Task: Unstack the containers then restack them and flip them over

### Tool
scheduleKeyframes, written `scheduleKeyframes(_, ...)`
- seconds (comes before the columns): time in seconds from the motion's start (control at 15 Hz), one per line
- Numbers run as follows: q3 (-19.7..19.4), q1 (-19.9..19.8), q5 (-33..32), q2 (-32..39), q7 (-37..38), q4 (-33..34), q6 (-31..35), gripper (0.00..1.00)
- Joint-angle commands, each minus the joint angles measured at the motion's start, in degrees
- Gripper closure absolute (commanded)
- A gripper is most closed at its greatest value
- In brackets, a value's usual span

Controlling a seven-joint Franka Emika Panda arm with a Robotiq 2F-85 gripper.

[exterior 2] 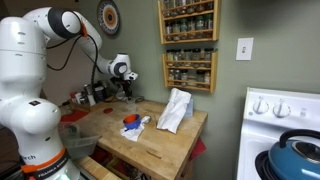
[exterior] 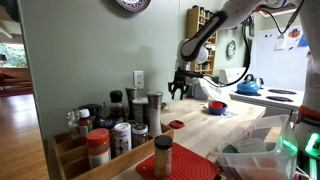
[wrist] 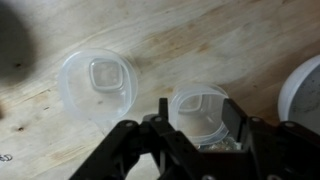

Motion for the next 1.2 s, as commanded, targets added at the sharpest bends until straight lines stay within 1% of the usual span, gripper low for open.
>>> scheduleKeyframes(0.0, -1.67, 1.29, -1.94, 2.82, -0.33, 1.91, 0.90, 0.16)
scheduleKeyframes(0.07, -1.98, 1.46, -2.37, 3.25, -0.21, 2.23, 0.85, 0.10)
scheduleKeyframes(0.13, -2.21, 1.57, -2.70, 3.67, -0.13, 2.55, 0.78, 0.13)
scheduleKeyframes(0.2, -2.36, 1.63, -2.91, 4.10, -0.22, 2.85, 0.70, 0.21)
scheduleKeyframes(0.27, -2.50, 1.72, -3.05, 4.49, -0.23, 3.07, 0.61, 0.41)
scheduleKeyframes(0.33, -2.67, 1.85, -3.27, 4.81, -0.14, 3.28, 0.61, 0.41)
scheduleKeyframes(0.47, -2.84, 1.94, -3.43, 5.47, -0.18, 3.74, 0.60, 0.55)
scheduleKeyframes(0.53, -2.89, 1.95, -3.43, 5.77, -0.24, 3.96, 0.58, 0.66)
scheduleKeyframes(0.6, -2.98, 1.98, -3.47, 6.01, -0.25, 4.12, 0.48, 0.72)
scheduleKeyframes(0.67, -3.03, 1.99, -3.41, 6.19, -0.28, 4.15, 0.33, 0.81)
scheduleKeyframes(0.87, -3.15, 2.03, -3.23, 6.68, -0.30, 4.12, 0.17, 0.99)
scheduleKeyframes(1.0, -3.30, 2.04, -3.21, 5.31, -0.03, 3.68, -0.66, 1.00)
scheduleKeyframes(1.07, -3.49, 2.08, -3.48, 4.00, 0.12, 3.19, -1.12, 0.97)
scheduleKeyframes(1.13, -3.46, 1.93, -3.31, 2.66, -0.07, 2.72, -1.60, 0.97)
